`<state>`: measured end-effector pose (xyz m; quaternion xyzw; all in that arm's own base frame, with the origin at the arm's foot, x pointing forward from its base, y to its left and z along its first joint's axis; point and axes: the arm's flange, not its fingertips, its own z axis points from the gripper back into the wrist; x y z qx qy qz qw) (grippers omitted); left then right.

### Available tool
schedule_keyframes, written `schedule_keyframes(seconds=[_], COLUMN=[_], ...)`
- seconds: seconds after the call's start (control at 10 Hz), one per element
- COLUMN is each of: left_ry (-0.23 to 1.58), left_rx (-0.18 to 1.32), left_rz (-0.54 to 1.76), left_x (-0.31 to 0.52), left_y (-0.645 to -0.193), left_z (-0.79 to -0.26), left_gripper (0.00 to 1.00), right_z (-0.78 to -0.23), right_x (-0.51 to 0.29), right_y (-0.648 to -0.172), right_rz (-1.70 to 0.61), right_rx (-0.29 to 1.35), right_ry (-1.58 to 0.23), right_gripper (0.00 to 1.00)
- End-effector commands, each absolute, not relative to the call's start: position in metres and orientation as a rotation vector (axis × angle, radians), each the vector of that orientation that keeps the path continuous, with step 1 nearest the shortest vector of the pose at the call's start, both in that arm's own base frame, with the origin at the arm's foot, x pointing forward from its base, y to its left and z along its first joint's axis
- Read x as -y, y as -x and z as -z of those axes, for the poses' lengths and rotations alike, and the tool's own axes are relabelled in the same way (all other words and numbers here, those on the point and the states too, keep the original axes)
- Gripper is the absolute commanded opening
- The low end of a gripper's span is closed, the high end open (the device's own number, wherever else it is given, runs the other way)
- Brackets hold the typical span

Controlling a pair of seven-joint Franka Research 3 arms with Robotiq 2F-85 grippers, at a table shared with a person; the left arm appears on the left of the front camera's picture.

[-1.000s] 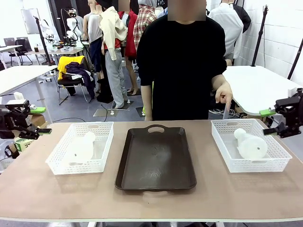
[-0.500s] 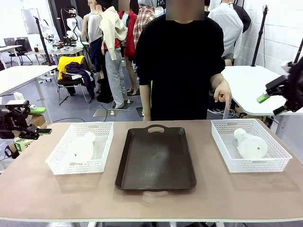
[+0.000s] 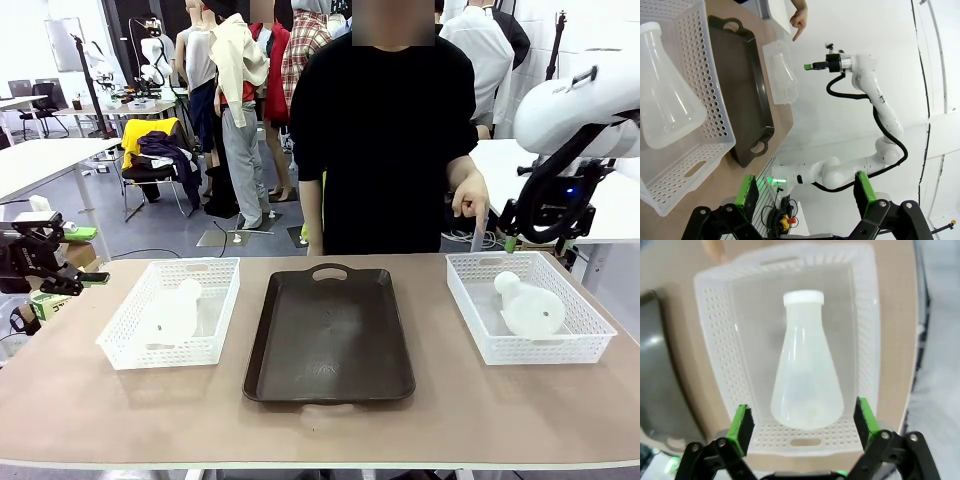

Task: Prepare the laboratory tools.
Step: Pick up the Big flask that the person points to.

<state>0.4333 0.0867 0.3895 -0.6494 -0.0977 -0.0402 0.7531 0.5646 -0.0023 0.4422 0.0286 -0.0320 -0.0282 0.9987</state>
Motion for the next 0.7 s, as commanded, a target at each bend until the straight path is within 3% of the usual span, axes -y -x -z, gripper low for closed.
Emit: schedule_keyframes(seconds=[0.0,0.6], left_ry=[1.42,1.42], left_rx=[0.212,0.212], left_rz=[0.077,0.077], left_x=[-0.088,-0.088], left_y=[-0.433,-0.433], left_z=[-0.392,-0.392], left_gripper=[1.0,1.0], right_z=[-0.435,-0.367], right_x=[-0.004,0.011], right_y=[-0.588,-0.609], right_rz=[0.048,0.02], right_rx=[0.021,0.136], right_ry=[-0.036,-0.102], right_gripper=[1.0,1.0])
